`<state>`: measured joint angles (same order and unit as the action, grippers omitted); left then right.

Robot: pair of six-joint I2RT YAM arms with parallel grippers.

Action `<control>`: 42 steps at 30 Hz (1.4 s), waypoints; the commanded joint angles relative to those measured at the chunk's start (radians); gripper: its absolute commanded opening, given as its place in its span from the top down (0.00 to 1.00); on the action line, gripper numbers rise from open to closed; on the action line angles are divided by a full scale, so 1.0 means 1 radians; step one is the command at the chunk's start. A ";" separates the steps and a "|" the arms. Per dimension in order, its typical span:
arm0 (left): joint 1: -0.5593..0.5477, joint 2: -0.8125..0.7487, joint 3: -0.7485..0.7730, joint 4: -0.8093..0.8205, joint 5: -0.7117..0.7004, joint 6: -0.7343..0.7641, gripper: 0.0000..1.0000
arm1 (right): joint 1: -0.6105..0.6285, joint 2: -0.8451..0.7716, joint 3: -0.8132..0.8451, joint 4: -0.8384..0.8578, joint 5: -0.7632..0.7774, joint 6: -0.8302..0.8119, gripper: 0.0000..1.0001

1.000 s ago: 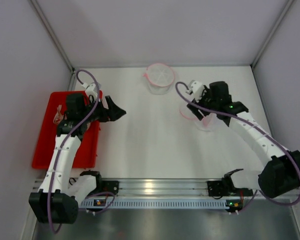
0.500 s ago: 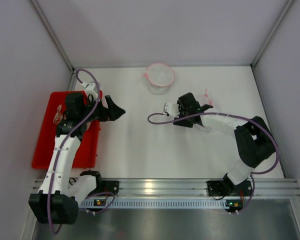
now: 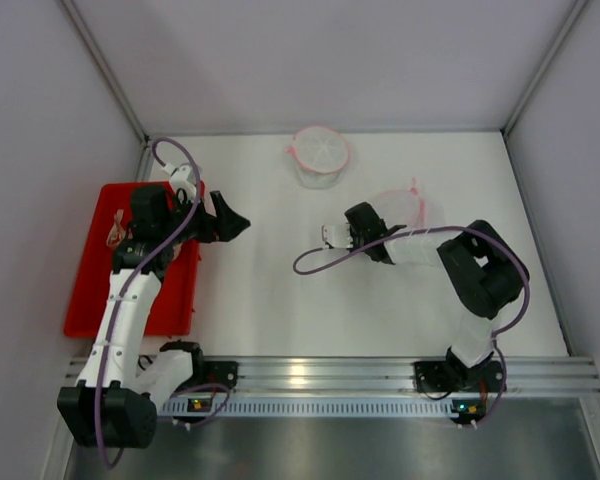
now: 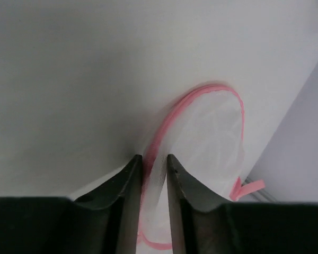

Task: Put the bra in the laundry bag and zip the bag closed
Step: Open the laundry bag at the center of the board.

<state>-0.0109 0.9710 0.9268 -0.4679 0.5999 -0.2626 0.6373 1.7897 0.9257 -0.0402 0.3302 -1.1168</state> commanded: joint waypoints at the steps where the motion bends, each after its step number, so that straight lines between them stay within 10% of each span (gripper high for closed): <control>1: 0.003 -0.008 0.033 0.018 -0.009 0.010 0.08 | 0.016 0.001 0.007 0.071 0.044 -0.009 0.77; 4: 0.003 -0.012 0.038 0.017 -0.012 0.010 0.08 | 0.021 -0.030 0.074 -0.008 0.017 0.060 0.99; 18: 0.003 -0.029 0.020 0.018 0.037 0.022 0.09 | -0.057 -0.286 0.406 -0.285 -0.241 0.549 1.00; 32: -0.001 0.030 -0.009 0.091 0.121 0.016 0.22 | -0.747 -0.297 0.334 -0.167 -0.819 1.444 1.00; 42: -0.119 0.086 0.006 0.091 0.092 0.037 0.25 | -1.038 -0.289 0.024 0.031 -0.876 1.789 1.00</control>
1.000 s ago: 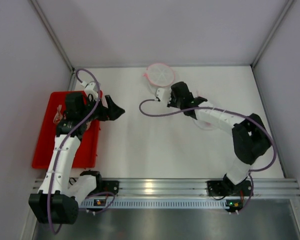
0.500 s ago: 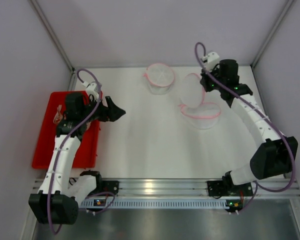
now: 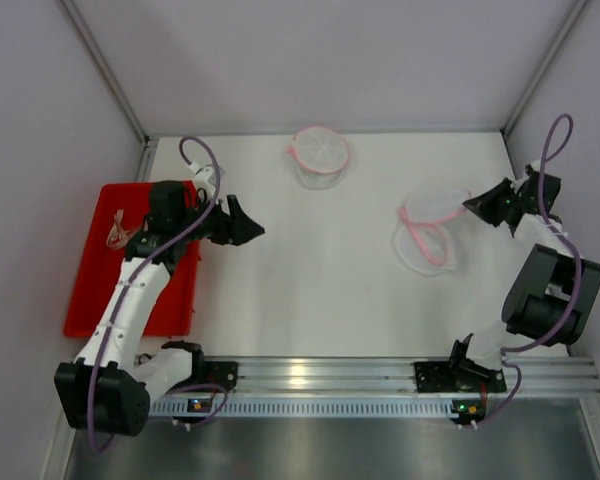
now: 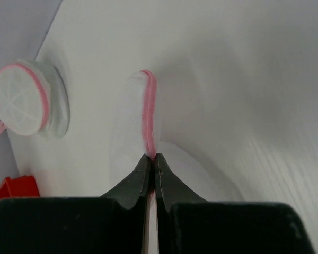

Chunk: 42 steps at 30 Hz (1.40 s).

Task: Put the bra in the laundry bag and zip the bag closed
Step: Open the laundry bag at the center of the board.

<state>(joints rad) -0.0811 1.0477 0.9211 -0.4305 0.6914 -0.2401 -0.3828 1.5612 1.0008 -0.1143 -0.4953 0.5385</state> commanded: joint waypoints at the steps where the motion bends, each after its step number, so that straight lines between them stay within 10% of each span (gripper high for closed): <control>1: -0.069 0.023 0.012 0.056 -0.013 0.013 0.26 | -0.022 -0.070 -0.077 0.105 -0.054 0.141 1.00; 10: -0.350 0.173 -0.019 0.304 0.002 -0.233 0.52 | -0.030 -0.150 -0.346 0.175 -0.115 0.313 1.00; 16: -0.557 0.297 -0.074 0.732 -0.137 -0.586 0.48 | -0.011 -0.216 -0.485 0.241 -0.097 0.429 1.00; 22: -0.736 0.582 0.056 0.785 -0.279 -0.755 0.42 | 0.015 -0.260 -0.545 0.281 -0.052 0.532 1.00; 32: -0.803 0.986 0.343 0.869 -0.362 -0.988 0.54 | 0.015 -0.276 -0.551 0.272 -0.020 0.546 1.00; 42: -0.821 1.028 0.321 0.889 -0.394 -1.071 0.51 | 0.015 -0.201 -0.511 0.298 -0.009 0.558 1.00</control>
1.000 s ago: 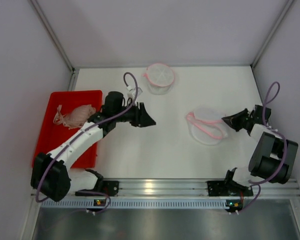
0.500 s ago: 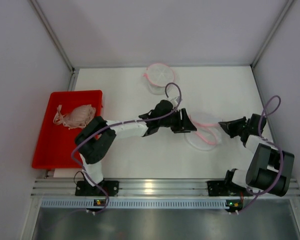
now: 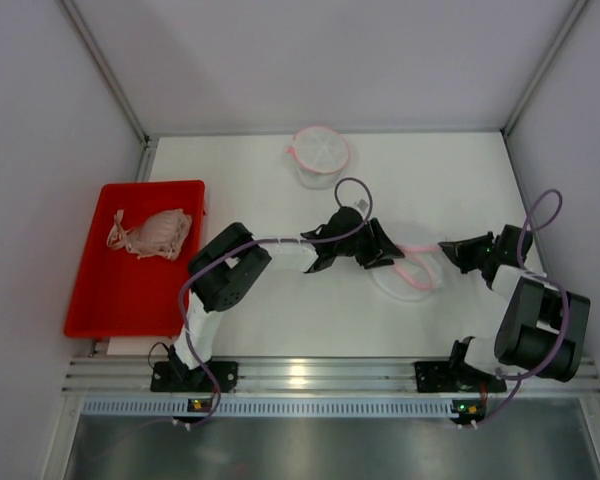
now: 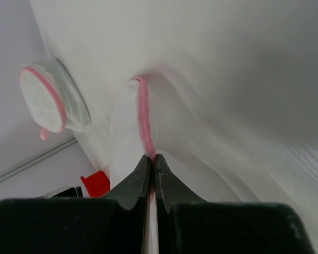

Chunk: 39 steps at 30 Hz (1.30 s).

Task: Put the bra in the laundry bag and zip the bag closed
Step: Open the laundry bag at the center of the board.

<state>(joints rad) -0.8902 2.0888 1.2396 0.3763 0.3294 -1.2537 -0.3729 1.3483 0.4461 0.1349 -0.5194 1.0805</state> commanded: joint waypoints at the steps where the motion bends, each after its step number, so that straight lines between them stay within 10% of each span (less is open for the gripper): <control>1: -0.016 -0.012 -0.006 0.082 -0.036 -0.064 0.51 | 0.005 0.014 0.046 0.051 0.015 0.015 1.00; 39: -0.029 0.045 -0.015 0.055 -0.073 -0.069 0.58 | 0.000 0.031 0.032 0.040 -0.018 -0.031 1.00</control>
<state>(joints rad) -0.9215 2.1536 1.2411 0.4015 0.2836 -1.3102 -0.3740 1.3842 0.4545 0.1486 -0.5262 1.0660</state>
